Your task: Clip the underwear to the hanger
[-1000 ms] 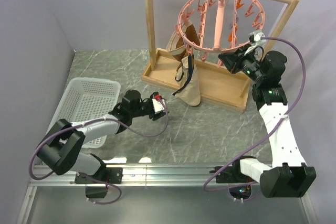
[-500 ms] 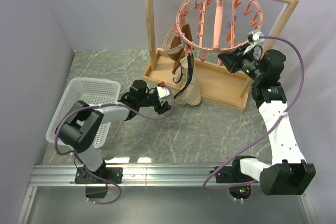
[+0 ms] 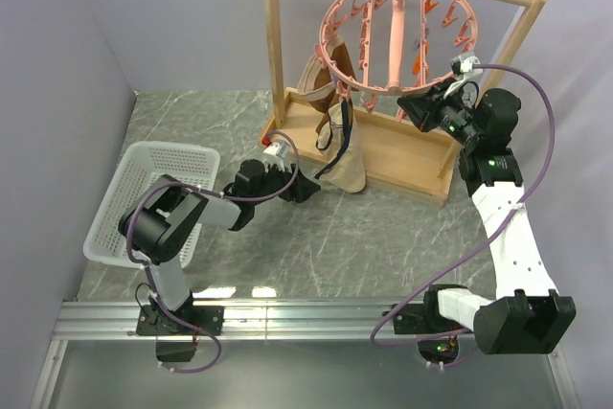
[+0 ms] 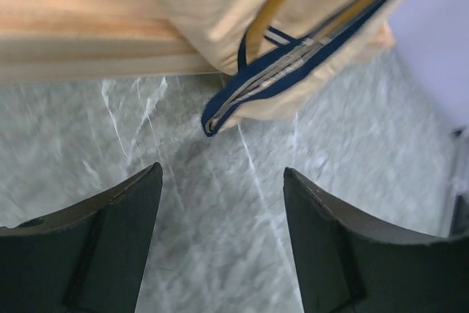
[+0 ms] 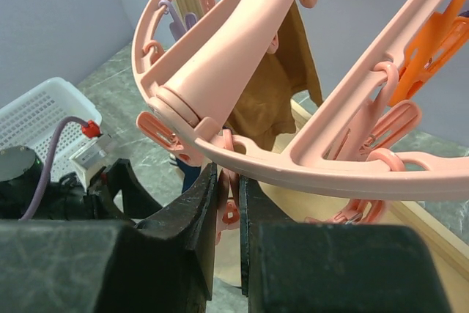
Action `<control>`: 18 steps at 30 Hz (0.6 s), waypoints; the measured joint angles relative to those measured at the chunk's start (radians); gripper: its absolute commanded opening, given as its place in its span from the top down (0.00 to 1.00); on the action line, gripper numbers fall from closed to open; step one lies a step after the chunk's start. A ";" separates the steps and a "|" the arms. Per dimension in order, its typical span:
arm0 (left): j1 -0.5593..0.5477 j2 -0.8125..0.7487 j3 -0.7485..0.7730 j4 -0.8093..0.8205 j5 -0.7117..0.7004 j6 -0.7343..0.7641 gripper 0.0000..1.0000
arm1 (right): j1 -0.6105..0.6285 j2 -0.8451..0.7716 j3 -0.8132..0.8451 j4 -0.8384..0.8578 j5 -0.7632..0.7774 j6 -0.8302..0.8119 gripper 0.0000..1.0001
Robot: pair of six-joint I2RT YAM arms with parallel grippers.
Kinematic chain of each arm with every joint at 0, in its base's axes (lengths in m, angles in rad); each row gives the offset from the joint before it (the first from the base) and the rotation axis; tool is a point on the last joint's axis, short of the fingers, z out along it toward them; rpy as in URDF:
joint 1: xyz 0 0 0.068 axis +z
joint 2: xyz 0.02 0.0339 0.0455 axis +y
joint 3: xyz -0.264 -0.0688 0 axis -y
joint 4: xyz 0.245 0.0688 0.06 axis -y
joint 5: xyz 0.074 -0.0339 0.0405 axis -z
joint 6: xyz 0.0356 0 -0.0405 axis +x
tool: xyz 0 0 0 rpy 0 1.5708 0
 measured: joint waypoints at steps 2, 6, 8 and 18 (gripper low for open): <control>-0.005 0.013 -0.021 0.043 -0.024 -0.084 0.28 | 0.000 0.003 0.000 0.000 0.002 0.002 1.00; -0.041 0.036 -0.051 0.112 -0.074 -0.205 0.28 | 0.000 0.007 0.000 0.000 0.006 0.011 1.00; -0.060 0.057 -0.052 0.148 -0.081 -0.247 0.29 | 0.000 0.007 0.000 0.000 0.010 0.016 1.00; -0.101 0.184 0.037 0.204 -0.142 -0.352 0.33 | 0.026 0.008 0.001 0.000 0.024 0.031 1.00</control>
